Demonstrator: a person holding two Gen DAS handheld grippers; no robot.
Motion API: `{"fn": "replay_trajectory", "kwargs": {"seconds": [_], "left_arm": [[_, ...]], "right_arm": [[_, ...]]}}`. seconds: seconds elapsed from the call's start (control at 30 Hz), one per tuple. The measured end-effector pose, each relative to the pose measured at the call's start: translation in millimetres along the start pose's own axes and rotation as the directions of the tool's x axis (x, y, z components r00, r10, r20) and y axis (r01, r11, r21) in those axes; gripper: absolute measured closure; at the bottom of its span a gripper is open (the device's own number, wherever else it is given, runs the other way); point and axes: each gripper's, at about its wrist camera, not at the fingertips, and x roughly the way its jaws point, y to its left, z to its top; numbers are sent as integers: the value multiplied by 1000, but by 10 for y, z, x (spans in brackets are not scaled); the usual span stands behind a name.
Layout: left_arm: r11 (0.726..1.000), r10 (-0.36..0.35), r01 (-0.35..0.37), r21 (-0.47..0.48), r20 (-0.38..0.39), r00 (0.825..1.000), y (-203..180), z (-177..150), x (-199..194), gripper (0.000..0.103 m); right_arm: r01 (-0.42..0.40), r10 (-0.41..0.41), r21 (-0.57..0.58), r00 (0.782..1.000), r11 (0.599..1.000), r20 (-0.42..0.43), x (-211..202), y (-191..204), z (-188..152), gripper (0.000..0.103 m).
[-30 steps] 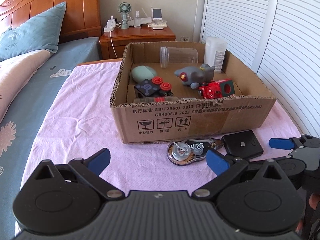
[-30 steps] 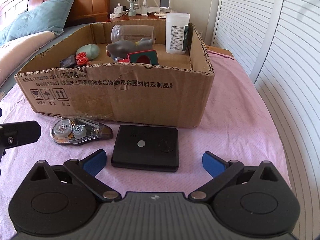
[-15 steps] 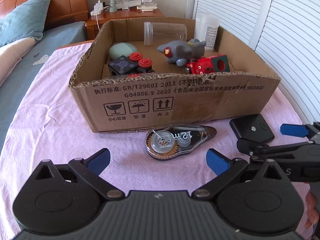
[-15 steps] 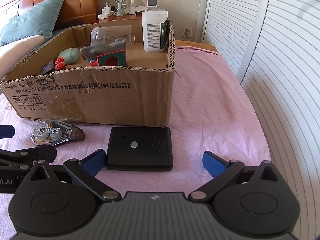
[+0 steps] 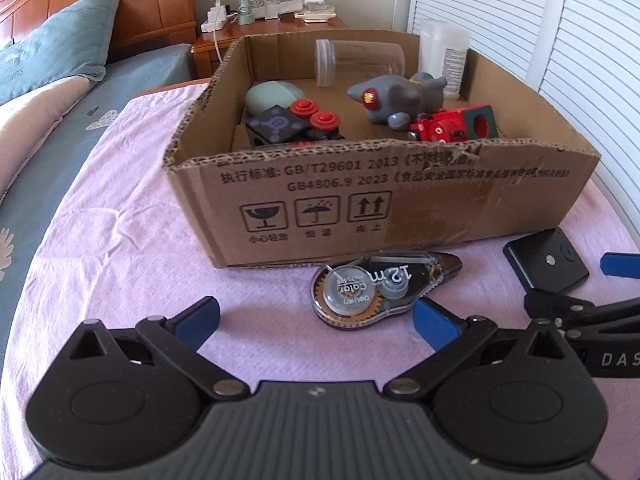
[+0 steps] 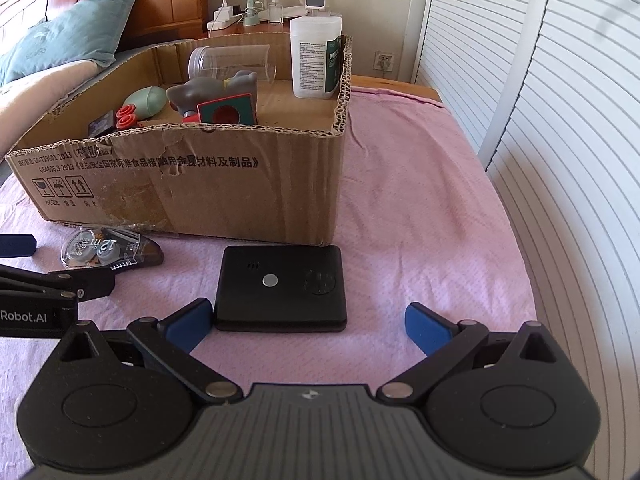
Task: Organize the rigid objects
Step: 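Lower the right tool over the black square pad while the left tool lowers over the tape roller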
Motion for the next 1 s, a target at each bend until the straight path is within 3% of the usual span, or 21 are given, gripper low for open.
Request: {"fn": "replay_trajectory", "kwargs": {"seconds": [0.13,0.27,0.5,0.67,1.0], "left_arm": [[999,37,-37,-14,-13,999,31,14,-31,1],[997,-50,48,-66,-34,998,-13,52,-31,1],[988,-54,51,-145,-12,998,-116,142,48,1],[996,38,-40,-76,-20,999,-308,191,135,0],[997,26,-26,-69,3,1000,27,-1,8,0]], "right_arm": [[-2,2,-2,1000,1000,8,-12,5,-26,0],[-4,5,-6,1000,1000,26,-26,3,-65,0],[-8,9,-11,998,1000,69,-57,7,-148,0],[-9,10,-13,997,1000,70,-62,14,-151,0],[-10,11,-16,997,1000,74,-74,24,-163,0]]}}
